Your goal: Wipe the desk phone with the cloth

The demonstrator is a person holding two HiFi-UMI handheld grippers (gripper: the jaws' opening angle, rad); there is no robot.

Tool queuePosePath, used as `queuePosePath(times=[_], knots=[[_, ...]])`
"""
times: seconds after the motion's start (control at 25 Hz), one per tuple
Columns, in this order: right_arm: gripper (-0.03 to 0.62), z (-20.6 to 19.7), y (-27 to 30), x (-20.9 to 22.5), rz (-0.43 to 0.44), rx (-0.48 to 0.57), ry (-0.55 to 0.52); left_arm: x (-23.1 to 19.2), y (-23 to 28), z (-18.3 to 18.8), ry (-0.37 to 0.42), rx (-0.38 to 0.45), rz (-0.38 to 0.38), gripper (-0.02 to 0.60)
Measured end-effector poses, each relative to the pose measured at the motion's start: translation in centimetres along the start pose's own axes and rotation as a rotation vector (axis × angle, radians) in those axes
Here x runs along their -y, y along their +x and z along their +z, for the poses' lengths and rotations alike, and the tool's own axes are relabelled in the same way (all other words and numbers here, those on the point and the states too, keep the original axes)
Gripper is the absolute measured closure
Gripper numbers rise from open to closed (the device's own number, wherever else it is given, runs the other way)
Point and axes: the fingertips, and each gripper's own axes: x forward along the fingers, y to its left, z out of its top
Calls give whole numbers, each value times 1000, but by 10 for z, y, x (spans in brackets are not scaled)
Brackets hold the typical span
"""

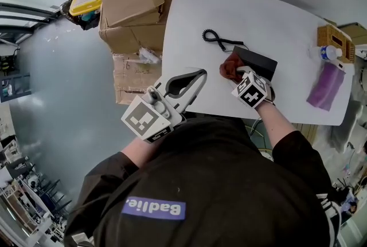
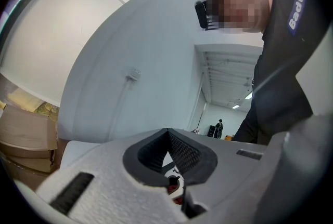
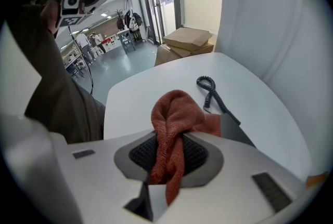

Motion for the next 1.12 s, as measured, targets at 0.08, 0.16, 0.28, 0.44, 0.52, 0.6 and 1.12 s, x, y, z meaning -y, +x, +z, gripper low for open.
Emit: queuePosePath(times=[0.08, 0.16, 0.28, 0.44, 0.52, 0.6, 1.12], knots=[[505, 5, -4, -15, 5, 11, 30, 2, -10, 0, 5, -12, -18, 572], [505, 11, -11, -33, -6, 31, 54, 8, -22, -1, 12, -29, -44, 572], [505, 23, -27, -59, -53, 83, 98, 23, -38, -1, 26, -39, -111, 572], [505, 42, -56, -87, -149, 182, 208, 43, -55, -15, 44, -56, -233, 572], [505, 49, -77, -98, -200, 234, 256, 53, -60, -24, 35, -71, -282, 572], [505, 55, -99, -108, -242, 283, 275, 62, -64, -30, 29, -84, -308, 572], [505, 65, -226, -145, -351, 617, 327, 127, -49, -42, 71, -120, -386, 572]])
